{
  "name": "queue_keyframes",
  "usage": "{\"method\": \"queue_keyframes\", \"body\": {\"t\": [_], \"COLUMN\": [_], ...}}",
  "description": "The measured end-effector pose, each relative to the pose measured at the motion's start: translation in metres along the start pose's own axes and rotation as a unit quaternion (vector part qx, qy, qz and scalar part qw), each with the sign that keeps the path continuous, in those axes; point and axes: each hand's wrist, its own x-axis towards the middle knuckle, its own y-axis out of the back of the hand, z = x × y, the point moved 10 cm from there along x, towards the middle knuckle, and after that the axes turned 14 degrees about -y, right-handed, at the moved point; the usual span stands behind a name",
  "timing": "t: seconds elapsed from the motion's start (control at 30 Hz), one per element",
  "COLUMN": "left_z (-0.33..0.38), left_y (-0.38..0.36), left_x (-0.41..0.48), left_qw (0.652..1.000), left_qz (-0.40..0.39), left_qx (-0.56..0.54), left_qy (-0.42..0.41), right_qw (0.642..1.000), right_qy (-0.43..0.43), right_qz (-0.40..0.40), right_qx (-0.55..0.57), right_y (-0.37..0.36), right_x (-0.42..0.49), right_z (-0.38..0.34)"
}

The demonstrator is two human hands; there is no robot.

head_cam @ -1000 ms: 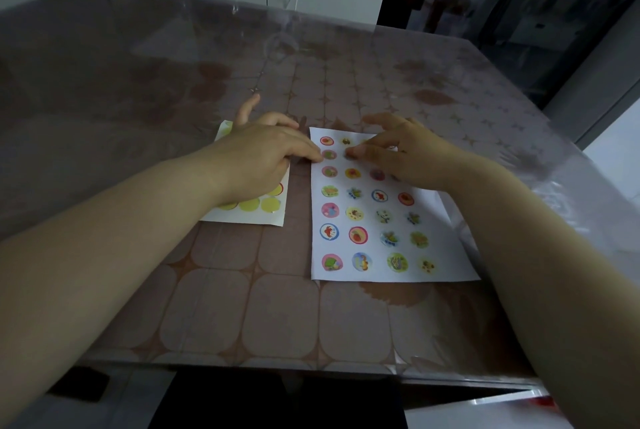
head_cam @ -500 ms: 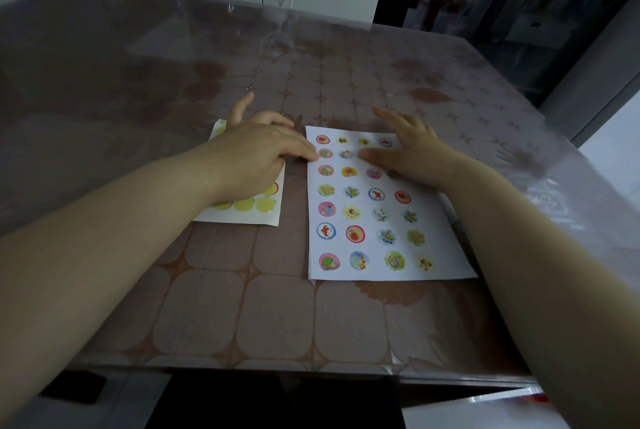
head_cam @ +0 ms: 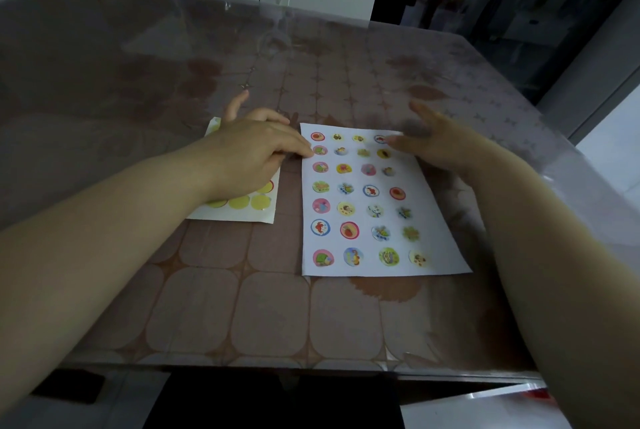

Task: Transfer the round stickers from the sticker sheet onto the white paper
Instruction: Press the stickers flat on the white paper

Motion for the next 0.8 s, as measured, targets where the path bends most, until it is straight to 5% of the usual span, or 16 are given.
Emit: {"method": "queue_keyframes", "body": {"t": [0.4,0.57,0.8], "left_z": [0.001,-0.003,-0.005], "left_y": [-0.003,-0.004,-0.003], "left_x": [-0.001,-0.002,-0.001], "left_qw": [0.999,0.998,0.999], "left_qz": [-0.04,-0.043,-0.034], "left_qx": [-0.012,-0.033,-0.035], "left_qy": [0.004,0.015,0.018], "right_qw": [0.999,0.992,0.981], "right_qy": [-0.015,0.06,0.097], "right_qz": [-0.026,0.055,-0.008], "right_qx": [-0.043,-0.099,-0.165], "right_y": [-0.016,-0.008,-0.056], "right_x": [0.008,-0.021,-0.048], "right_z": [-0.003,-0.03,-0.075]}}
